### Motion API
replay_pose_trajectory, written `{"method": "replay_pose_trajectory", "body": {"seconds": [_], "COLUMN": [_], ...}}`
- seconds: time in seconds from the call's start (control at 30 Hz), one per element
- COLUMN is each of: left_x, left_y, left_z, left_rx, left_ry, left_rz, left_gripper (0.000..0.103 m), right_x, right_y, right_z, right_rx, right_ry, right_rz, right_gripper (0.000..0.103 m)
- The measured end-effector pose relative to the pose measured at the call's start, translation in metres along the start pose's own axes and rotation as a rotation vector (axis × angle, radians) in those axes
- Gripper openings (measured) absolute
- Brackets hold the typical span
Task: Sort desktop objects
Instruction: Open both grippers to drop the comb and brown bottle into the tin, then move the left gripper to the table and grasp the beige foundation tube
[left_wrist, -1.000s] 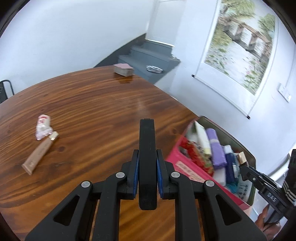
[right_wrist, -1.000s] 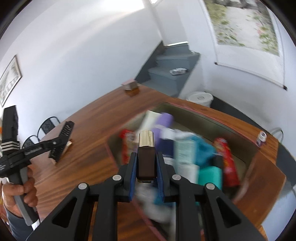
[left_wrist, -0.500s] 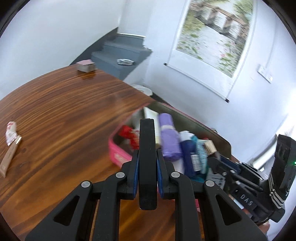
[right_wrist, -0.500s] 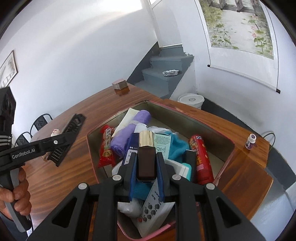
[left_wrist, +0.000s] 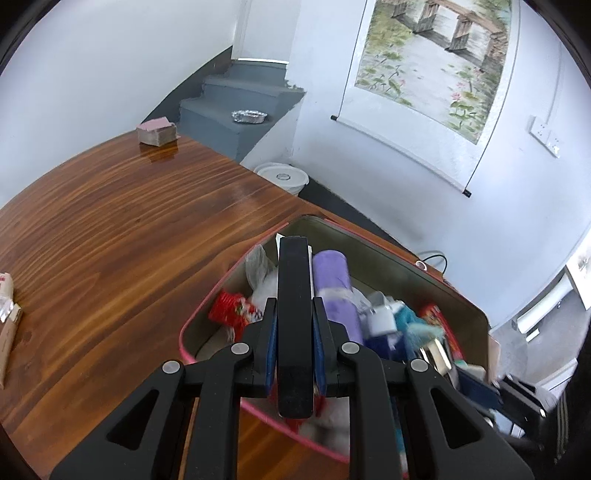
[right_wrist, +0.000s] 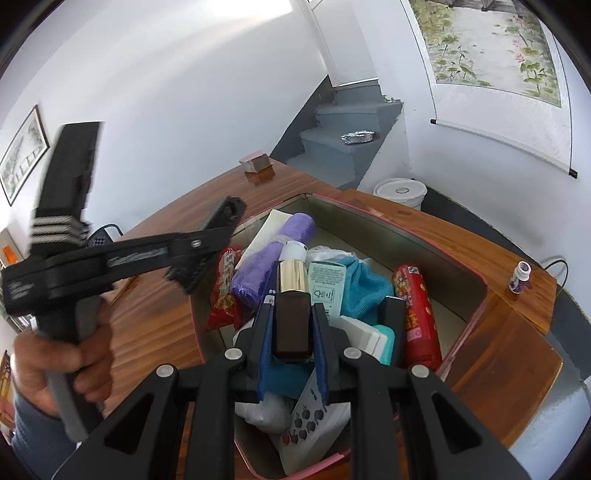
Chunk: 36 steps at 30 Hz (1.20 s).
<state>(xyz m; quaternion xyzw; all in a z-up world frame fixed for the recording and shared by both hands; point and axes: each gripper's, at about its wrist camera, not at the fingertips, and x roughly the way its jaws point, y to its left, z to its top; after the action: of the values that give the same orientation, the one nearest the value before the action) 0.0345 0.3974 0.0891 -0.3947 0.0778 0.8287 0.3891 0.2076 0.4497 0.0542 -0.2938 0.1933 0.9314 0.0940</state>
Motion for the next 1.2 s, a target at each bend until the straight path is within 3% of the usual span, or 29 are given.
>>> {"method": "replay_pose_trajectory", "body": {"seconds": [0.13,0.2,0.27,0.3,0.87,0.9,1.03,1.2], "left_x": [0.018,0.02,0.018,0.015,-0.031,-0.033,-0.043,-0.056], "left_y": [0.004,0.008,0.009,0.011,0.055,0.061,0.09,0.135], "left_z": [0.004,0.003,0.003,0.002,-0.007,-0.009,-0.018,-0.032], "left_rx": [-0.025,-0.04,-0.047,-0.052,-0.14,-0.151,-0.19,-0.226], "left_ry": [0.036,0.037,0.031,0.021,-0.053,-0.052,-0.05,-0.043], "left_rz": [0.01,0.007,0.006,0.011,0.084,0.091,0.131,0.229], "left_gripper": [0.02,0.028,0.043,0.045,0.045,0.045,0.045,0.045], "right_x": [-0.001,-0.001,-0.001,-0.002,-0.019,-0.019,-0.019,-0.009], "right_y": [-0.002,-0.002,-0.003,-0.004,0.015,0.019,0.038,0.064], "right_z": [0.0,0.001,0.001,0.001,0.003,0.002,0.0,-0.004], "right_rx": [0.01,0.015,0.025,0.033,0.027,0.022,-0.013,-0.056], "right_ry": [0.002,0.004,0.006,0.005,-0.041,-0.041,-0.057,-0.038], "right_rz": [0.017,0.025,0.031,0.035,0.042,0.049,0.063,0.108], "right_gripper": [0.022,0.022,0.022,0.022,0.024,0.028,0.062,0.071]}}
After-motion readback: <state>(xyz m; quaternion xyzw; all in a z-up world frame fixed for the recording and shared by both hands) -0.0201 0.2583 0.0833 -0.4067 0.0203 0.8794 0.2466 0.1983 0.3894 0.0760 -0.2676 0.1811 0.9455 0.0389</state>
